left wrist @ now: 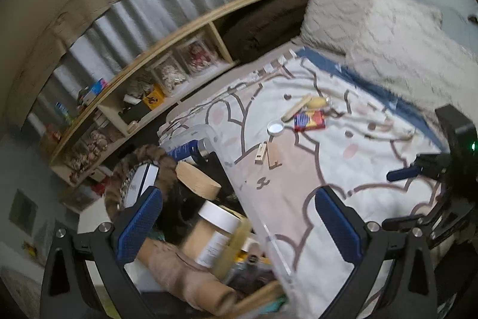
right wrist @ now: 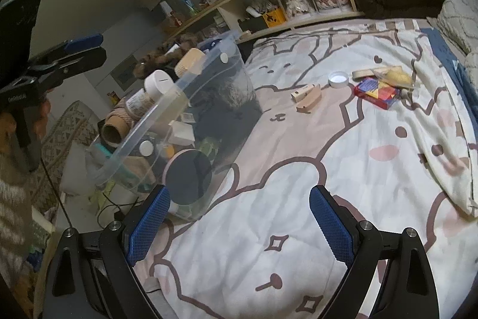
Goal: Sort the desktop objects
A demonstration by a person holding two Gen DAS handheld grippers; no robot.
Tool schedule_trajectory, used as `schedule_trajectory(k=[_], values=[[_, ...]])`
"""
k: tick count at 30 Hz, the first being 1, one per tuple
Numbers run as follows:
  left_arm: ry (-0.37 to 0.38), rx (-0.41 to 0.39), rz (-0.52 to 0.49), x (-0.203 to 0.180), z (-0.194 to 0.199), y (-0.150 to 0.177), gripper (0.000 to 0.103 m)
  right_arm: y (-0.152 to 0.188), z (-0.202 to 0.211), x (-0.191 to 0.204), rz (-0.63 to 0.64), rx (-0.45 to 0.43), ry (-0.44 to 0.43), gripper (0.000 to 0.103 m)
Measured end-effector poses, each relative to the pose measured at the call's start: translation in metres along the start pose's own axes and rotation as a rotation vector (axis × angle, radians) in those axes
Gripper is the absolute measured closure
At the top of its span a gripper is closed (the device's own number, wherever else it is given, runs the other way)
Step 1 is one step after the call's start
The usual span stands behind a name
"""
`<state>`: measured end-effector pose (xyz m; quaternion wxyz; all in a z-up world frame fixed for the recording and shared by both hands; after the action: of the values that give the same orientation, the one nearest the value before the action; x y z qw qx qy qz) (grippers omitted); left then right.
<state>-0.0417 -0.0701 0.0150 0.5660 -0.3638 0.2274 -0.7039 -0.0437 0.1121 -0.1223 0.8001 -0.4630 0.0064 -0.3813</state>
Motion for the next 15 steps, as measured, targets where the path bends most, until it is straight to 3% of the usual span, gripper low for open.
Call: schedule_trajectory(k=[10,15], values=[[-0.043,-0.074,0.217,-0.004,0.039,0.049,0.000,-0.006,0.030,0.023,0.073,-0.063,0.002,0.009],[-0.103,-0.104,0.309,-0.007,0.053,0.075,0.000,-0.010,0.044,0.030,0.093,-0.101,0.007,0.009]])
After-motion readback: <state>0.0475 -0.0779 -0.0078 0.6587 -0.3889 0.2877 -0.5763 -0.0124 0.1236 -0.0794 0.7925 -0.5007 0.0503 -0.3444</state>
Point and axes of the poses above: each gripper's, at about its wrist camera, not at the fingertips, and z roughly against the way its jaws point, x to its left, y to its underside, the point moved 4 cm from there along -z, roughly the way its jaws point, and after that the axes turned 9 degrees about z, right-handed, at the moved point
